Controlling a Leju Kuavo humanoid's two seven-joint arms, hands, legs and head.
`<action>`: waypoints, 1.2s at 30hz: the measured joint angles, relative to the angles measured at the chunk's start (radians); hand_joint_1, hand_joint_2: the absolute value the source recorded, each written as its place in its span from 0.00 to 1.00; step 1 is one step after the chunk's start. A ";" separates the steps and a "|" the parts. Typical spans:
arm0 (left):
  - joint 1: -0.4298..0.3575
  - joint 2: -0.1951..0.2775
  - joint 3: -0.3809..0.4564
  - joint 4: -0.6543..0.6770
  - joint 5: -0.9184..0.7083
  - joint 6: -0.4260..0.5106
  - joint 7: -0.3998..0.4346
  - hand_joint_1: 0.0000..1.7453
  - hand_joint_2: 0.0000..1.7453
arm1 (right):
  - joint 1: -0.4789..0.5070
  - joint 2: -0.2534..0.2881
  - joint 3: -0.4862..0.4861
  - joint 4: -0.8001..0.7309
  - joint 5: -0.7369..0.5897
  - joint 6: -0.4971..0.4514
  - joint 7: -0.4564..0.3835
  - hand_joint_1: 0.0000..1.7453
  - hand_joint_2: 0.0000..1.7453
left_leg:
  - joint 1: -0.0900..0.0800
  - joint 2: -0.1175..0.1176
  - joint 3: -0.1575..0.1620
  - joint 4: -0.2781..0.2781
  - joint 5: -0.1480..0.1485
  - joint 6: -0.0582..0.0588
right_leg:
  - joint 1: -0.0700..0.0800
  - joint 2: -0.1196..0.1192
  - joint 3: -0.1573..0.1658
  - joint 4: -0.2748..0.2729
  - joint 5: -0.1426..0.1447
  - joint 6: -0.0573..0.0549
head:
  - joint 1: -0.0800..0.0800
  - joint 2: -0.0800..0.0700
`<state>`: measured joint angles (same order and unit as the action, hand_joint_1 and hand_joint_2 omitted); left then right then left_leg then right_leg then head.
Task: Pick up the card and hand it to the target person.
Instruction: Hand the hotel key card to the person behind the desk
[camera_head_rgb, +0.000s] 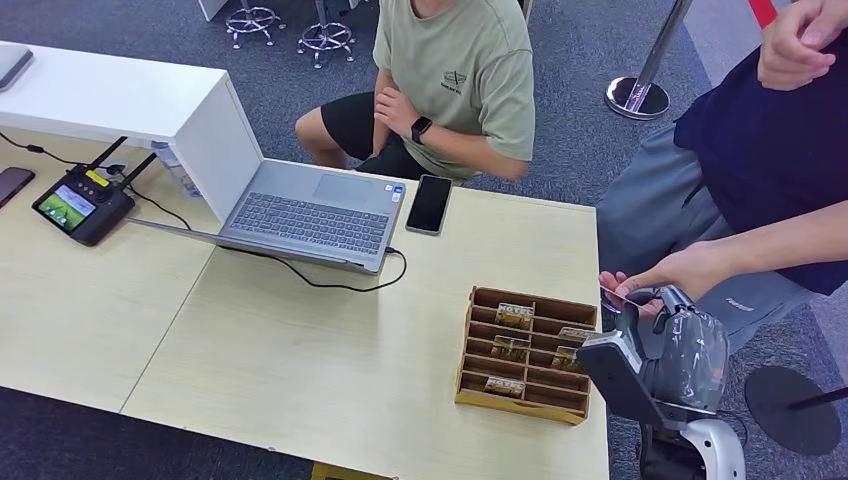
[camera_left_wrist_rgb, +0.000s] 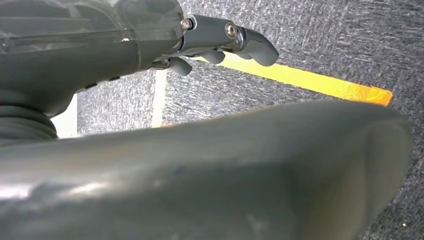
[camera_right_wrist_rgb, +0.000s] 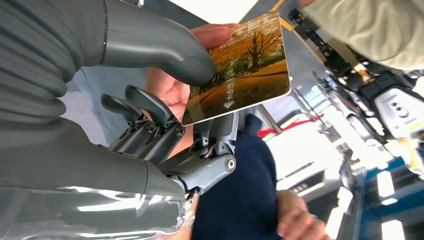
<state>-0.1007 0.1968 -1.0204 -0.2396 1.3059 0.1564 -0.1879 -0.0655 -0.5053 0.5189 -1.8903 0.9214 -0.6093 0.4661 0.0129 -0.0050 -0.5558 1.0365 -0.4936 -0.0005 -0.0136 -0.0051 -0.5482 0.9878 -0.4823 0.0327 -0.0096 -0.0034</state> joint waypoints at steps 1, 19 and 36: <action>0.000 0.000 0.000 0.000 -0.004 0.000 -0.001 0.00 0.00 | 0.004 0.000 0.000 0.000 -0.002 -0.004 0.006 0.97 1.00 | 0.000 0.000 0.000 0.000 0.000 0.000 | 0.000 0.000 0.000 0.000 0.000 0.000 | 0.000 0.000; 0.000 0.000 0.002 0.000 0.025 0.050 0.067 0.00 0.00 | 0.074 -0.022 -0.050 -0.021 -0.040 -0.083 -0.021 0.97 1.00 | 0.000 0.000 0.000 0.000 0.000 0.000 | 0.000 0.000 0.000 0.000 0.000 0.000 | 0.000 0.000; 0.000 0.016 0.022 0.000 0.027 0.015 0.034 0.00 0.25 | 0.059 0.054 -0.070 -0.021 -0.091 -0.090 -0.126 0.00 1.00 | 0.000 0.000 0.000 0.000 0.000 0.000 | 0.000 0.000 0.000 0.000 0.000 0.000 | 0.000 0.000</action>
<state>-0.1005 0.2126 -0.9988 -0.2396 1.3327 0.1710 -0.1542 -0.0069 -0.4508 0.4489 -1.9108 0.8299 -0.6989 0.3399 0.0130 -0.0049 -0.5558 1.0365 -0.4936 -0.0005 -0.0134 -0.0048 -0.5482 0.9878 -0.4824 0.0326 -0.0095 -0.0034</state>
